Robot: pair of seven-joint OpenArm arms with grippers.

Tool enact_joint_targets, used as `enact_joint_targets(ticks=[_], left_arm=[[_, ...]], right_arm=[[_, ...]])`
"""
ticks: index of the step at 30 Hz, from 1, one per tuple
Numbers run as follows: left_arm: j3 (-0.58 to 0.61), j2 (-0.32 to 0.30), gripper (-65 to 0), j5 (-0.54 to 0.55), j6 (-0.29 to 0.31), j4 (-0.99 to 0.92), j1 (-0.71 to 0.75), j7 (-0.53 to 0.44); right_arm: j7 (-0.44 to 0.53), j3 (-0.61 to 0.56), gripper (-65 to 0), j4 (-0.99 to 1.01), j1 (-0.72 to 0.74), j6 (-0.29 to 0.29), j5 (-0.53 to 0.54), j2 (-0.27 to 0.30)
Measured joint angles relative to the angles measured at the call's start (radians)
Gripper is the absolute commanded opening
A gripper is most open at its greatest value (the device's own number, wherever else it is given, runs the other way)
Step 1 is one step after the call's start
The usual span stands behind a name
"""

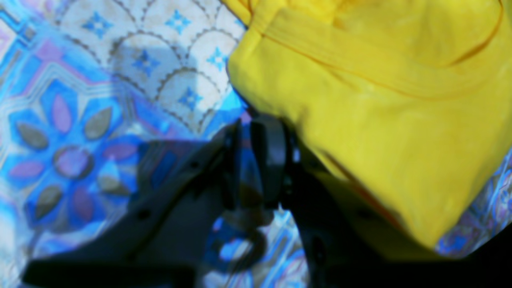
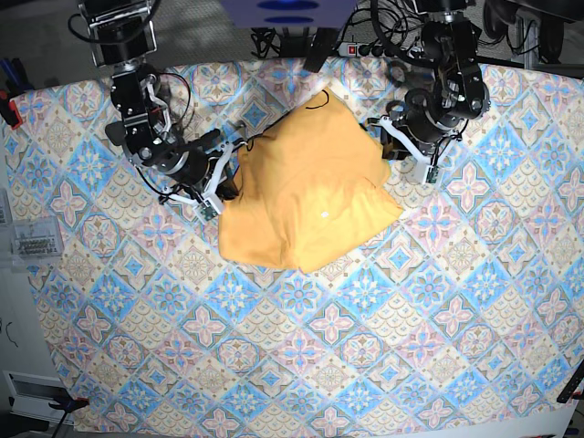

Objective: Fold the T-shirt properly
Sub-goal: 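Grasp the folded shirt's sides with both grippers and lift slightly, then release with the left gripper and drag the shirt with the right gripper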

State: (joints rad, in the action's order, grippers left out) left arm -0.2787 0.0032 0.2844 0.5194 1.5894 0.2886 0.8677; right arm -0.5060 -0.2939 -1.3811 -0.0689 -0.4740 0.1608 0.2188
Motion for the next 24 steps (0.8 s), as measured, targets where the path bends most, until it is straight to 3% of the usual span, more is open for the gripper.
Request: enact_joint_targets(ticks=[4,11,17,24], left_arm=[[0.000,0.033,-56.4,-0.007,-0.002,-0.046,-0.037,-0.004],[-0.002,0.022,-56.4,0.000,0.001,-0.192,-0.169,-0.013],[0.002,0.008,-56.1,0.003,0.005,-0.317,-0.245,-0.125],[0.006,0.020,-56.3,-0.083,0.007,-0.439,-0.347,-0.190]], right_arm=[[0.015,-0.078,-64.8,0.037,0.014,-0.004,0.003,-0.008],[0.016,-0.128,-64.8,0.031,-0.002,0.000,0.002,-0.001],[0.008,-0.124,-64.8,-0.047,-0.079,-0.002,0.000,0.001],[0.011,-0.124,-64.8,-0.104,-0.109,-0.004,0.003,0.001]])
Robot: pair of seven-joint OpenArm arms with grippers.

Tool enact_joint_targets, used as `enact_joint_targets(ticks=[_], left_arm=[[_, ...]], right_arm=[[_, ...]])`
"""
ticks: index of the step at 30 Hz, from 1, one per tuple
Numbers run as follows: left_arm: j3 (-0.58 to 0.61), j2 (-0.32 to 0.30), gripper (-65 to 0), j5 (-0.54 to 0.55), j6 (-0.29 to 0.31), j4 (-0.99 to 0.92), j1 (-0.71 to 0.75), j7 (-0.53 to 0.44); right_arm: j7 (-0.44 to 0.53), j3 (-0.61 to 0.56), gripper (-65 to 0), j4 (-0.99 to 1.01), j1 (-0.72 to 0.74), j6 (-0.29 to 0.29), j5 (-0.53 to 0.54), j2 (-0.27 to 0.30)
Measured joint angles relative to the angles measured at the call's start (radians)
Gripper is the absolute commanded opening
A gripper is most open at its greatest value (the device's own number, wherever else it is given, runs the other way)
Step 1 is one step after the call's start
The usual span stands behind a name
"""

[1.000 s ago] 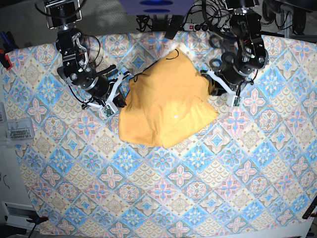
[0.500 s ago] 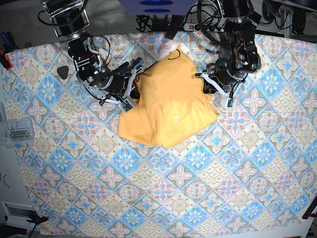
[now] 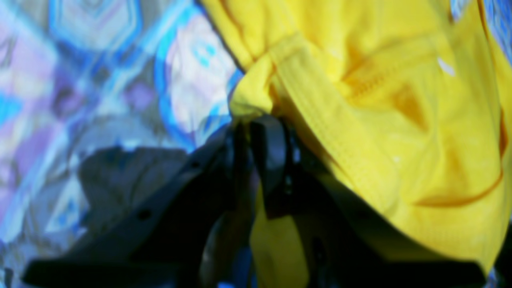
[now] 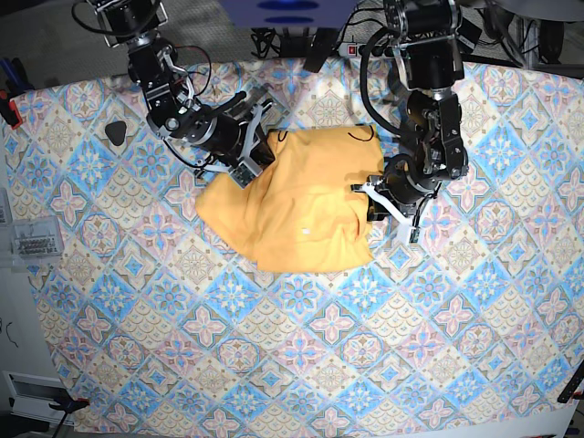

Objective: Fold the T-shirt properly
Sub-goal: 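Release with the left gripper and drag the shirt with the right gripper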

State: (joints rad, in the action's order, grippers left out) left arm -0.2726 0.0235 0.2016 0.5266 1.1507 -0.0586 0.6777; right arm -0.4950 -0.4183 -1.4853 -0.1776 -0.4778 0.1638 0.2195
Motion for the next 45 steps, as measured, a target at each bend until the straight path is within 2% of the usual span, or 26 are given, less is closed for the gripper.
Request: enact_joint_targets(ticks=[3,6,12,17,19,25,28,36,42,45], left_arm=[[0.000,-0.001,-56.4,0.014,0.000,0.024,0.016,0.001],[-0.004,-0.002,-56.4,0.000,-0.004,0.119,0.050,0.098],[-0.008,-0.002,-56.4,-0.011,-0.008,0.306,0.179,0.116],[-0.007,-0.002,-56.4,-0.005,-0.008,0.411,0.251,0.109],[-0.008,-0.002,-56.4,-0.006,-0.008,0.441,0.290,0.110],[-0.008,0.014,-56.4,0.011,-0.009,0.540,0.388,0.114],[-0.006,0.017,-56.4,0.045,-0.008,0.561,0.431,0.111],[-0.006,0.015,-56.4,0.068,-0.007,0.562,0.509,0.110],[-0.006,0.015,-56.4,0.068,-0.007,0.562,0.526,0.106],[-0.006,0.021,-56.4,0.068,-0.007,0.562,0.525,0.105]], right_arm=[[-0.003,0.014,-64.8,0.000,0.000,0.000,-0.001,0.001],[-0.003,0.080,-64.8,0.000,-0.003,-0.006,-0.001,-0.003],[-0.005,0.145,-64.8,-0.079,-0.017,0.005,-0.005,0.007],[-0.003,0.132,-64.8,-0.193,-0.031,-0.007,0.000,-0.003],[-0.006,0.118,-64.8,-0.221,-0.040,0.005,-0.004,-0.003],[-0.017,-0.010,-64.8,-0.230,0.005,-0.008,0.000,-0.004],[-0.006,-0.074,-64.8,-0.187,0.070,-0.003,0.001,-0.010],[-0.010,-0.097,-64.8,-0.008,0.117,-0.003,0.002,-0.127],[-0.002,-0.153,-64.8,0.148,0.166,0.002,0.000,-0.136],[0.025,-0.164,-64.8,0.291,0.211,0.002,0.006,-0.189]])
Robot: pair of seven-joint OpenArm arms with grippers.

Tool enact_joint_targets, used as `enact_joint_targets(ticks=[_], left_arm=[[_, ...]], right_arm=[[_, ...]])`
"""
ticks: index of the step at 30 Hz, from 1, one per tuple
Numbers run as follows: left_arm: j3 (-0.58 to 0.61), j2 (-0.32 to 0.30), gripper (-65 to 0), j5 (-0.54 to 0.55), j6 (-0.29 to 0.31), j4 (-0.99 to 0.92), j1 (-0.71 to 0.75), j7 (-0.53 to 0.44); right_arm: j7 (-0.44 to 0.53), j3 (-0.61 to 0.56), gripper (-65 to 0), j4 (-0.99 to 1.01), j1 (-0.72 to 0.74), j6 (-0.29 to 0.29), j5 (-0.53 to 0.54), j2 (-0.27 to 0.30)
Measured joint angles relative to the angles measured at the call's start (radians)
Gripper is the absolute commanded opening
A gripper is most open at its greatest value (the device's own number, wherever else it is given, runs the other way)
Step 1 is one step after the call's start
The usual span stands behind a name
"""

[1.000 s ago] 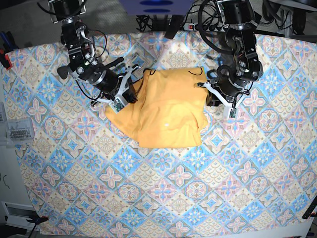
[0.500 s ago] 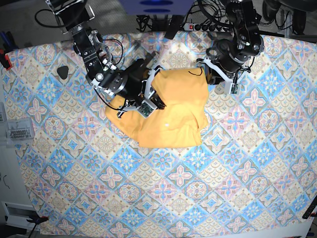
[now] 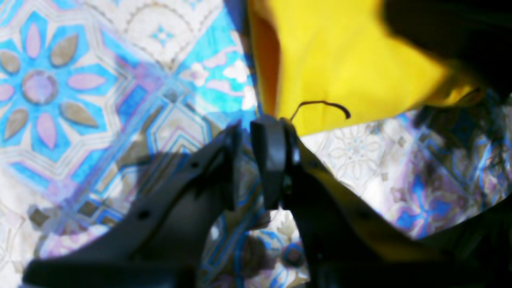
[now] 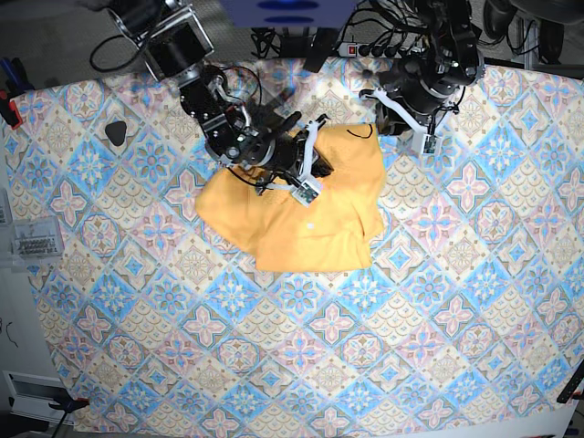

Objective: Fold the T-shirt properly
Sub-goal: 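Release with the left gripper and drag the shirt with the right gripper, then slide the folded shirt away from the left gripper with the right gripper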

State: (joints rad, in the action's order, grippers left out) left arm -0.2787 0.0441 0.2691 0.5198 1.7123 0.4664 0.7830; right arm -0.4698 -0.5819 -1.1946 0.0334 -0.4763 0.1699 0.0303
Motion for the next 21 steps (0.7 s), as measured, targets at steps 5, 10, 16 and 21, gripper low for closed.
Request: enact_joint_targets(ticks=[5,10,16,21], left_arm=[[0.000,0.000,-56.4,0.001,0.000,0.036,0.006,0.007],[0.000,0.000,-56.4,0.001,0.000,0.075,0.017,0.006],[0.000,0.000,-56.4,0.001,0.001,0.076,0.019,0.006],[0.000,0.000,-56.4,0.000,0.000,0.076,0.019,0.006]], right_arm=[[0.161,-0.004,-64.8,0.175,0.052,-0.038,0.031,-0.011],[0.215,0.000,-64.8,0.295,0.122,-0.081,0.048,-0.017],[0.261,0.104,-64.8,0.366,0.167,-0.082,0.048,-0.004],[0.258,0.125,-64.8,0.392,0.218,-0.067,0.042,0.039]])
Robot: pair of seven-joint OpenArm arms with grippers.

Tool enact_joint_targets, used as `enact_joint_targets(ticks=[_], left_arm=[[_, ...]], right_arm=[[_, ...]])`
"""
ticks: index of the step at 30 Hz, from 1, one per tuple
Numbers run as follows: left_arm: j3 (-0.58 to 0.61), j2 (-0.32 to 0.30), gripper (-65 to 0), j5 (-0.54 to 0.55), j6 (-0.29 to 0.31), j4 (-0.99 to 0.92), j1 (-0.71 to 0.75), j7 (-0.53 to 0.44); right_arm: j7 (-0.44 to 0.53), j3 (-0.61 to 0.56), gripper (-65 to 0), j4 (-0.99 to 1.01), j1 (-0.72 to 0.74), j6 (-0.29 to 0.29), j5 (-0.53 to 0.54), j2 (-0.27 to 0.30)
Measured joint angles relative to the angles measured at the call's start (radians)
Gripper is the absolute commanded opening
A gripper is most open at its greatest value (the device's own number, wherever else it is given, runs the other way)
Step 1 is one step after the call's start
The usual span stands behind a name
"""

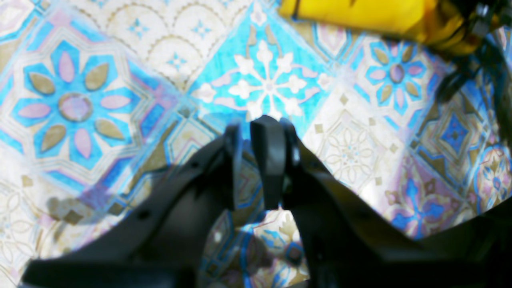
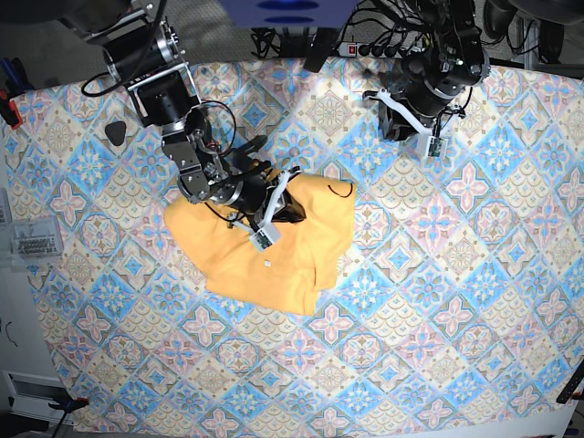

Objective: Fold the T-shirt properly
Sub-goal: 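Slide the folded shirt away from the left gripper with the right gripper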

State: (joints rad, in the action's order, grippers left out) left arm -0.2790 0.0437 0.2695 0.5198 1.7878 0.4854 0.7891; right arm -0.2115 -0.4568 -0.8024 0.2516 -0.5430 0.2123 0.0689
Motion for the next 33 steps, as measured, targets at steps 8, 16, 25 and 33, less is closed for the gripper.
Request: enact_joint_targets(ticks=[8,16,25,33], left_arm=[[0.000,-0.002,-56.4,0.000,0.003,0.000,0.000,0.004],[0.000,-0.003,-56.3,0.000,0.003,0.000,-0.006,0.003],[0.001,-0.002,-56.2,0.000,0.003,-0.001,-0.008,0.003],[0.002,-0.005,-56.4,0.000,0.003,-0.034,-0.022,0.001]], right_arm=[[0.010,0.012,-64.8,0.003,0.030,0.016,0.005,0.107],[-0.006,0.126,-64.8,0.005,0.027,0.024,-0.004,0.168],[-0.055,0.133,-64.8,-0.183,-0.064,0.076,-0.043,0.195],[-0.203,0.195,-64.8,-0.505,-0.133,0.067,-0.039,0.186]])
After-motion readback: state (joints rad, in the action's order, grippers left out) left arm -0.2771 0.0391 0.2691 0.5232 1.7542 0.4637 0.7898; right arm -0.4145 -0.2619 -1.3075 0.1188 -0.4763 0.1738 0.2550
